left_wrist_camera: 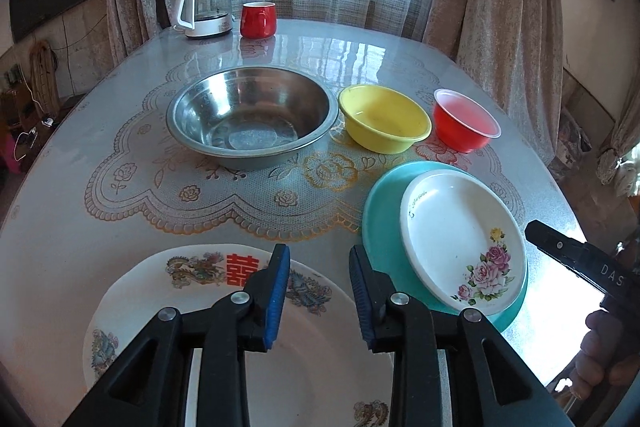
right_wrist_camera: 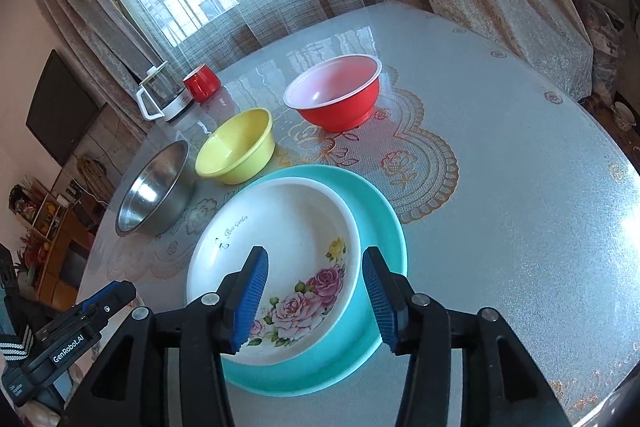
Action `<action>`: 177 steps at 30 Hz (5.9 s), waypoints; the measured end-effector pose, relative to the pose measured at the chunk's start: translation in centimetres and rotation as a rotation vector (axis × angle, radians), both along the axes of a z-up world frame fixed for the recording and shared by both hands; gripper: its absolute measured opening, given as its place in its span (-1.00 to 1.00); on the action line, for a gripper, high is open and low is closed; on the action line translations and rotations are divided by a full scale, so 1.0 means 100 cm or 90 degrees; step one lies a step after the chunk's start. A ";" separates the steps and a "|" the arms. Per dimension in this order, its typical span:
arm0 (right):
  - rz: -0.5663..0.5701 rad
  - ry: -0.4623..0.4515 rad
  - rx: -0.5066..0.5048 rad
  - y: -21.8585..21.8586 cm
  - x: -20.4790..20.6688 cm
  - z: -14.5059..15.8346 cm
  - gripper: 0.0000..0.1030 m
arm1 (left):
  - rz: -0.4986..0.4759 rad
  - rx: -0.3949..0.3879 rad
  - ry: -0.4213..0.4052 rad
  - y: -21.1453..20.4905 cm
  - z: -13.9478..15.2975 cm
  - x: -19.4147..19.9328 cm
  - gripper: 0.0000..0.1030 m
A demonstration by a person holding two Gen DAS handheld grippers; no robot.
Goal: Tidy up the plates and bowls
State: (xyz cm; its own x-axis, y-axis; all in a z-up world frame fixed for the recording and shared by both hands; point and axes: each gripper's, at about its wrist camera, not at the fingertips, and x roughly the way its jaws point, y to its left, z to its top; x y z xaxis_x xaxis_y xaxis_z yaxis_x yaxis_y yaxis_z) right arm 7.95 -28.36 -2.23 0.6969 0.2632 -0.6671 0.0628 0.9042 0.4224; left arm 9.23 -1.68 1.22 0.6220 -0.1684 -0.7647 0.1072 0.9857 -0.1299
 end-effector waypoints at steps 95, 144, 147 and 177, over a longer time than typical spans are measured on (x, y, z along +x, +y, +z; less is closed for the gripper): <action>0.372 -0.050 0.014 0.139 -0.024 -0.022 -0.62 | 0.002 -0.073 -0.067 0.115 -0.028 -0.076 -0.43; 0.109 -0.048 -0.170 0.001 0.026 -0.021 -0.46 | -0.156 -0.079 -0.004 -0.053 -0.037 0.039 -0.42; 0.113 -0.054 -0.199 0.004 0.024 -0.021 -0.37 | -0.153 -0.067 -0.011 -0.053 -0.036 0.039 -0.42; 0.046 -0.070 -0.078 -0.019 -0.013 -0.016 -0.46 | -0.138 -0.050 -0.050 -0.044 -0.024 0.005 -0.40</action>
